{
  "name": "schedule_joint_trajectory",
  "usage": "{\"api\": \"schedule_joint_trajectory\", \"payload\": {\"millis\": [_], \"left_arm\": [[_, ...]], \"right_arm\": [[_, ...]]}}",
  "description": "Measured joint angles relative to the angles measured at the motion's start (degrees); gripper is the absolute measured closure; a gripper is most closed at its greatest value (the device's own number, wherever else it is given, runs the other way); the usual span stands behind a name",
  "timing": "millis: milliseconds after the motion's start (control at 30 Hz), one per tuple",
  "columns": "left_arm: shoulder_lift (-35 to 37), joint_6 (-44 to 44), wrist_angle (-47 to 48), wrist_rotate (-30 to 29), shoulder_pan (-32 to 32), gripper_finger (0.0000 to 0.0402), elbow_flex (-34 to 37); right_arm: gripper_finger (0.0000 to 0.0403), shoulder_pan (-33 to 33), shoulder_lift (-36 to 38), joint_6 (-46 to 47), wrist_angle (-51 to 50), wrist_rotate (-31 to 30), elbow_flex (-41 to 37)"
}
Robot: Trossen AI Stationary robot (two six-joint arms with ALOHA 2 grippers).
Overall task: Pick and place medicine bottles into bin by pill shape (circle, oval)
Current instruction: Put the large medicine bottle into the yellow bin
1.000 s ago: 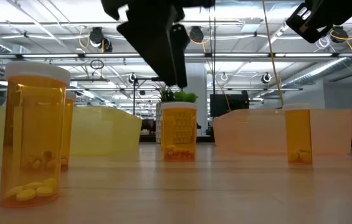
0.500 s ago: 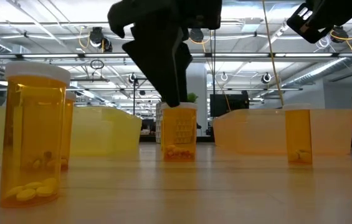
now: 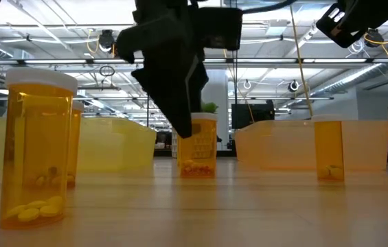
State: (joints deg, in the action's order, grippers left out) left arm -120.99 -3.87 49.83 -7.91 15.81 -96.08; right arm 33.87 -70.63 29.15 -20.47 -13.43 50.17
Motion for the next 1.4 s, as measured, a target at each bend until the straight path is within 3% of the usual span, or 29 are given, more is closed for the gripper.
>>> {"api": "schedule_joint_trajectory", "payload": {"millis": [600,767,1100,1400], "left_arm": [[0.1,-0.5,-1.3,1.0,0.0,0.0164,0.6],[0.1,-0.6,-3.2,2.5,0.1,0.0166,0.6],[0.1,-1.0,-4.2,1.9,0.1,0.0123,0.6],[0.1,-0.4,-6.0,2.3,0.1,0.0175,0.6]], "right_arm": [[0.0403,0.0,0.0,-0.3,0.0,0.0,0.0],[0.0403,0.0,0.0,-0.3,0.0,0.0,0.0],[0.0403,0.0,0.0,-0.3,0.0,0.0,0.0],[0.0403,0.0,0.0,-0.3,0.0,0.0,0.0]]}}
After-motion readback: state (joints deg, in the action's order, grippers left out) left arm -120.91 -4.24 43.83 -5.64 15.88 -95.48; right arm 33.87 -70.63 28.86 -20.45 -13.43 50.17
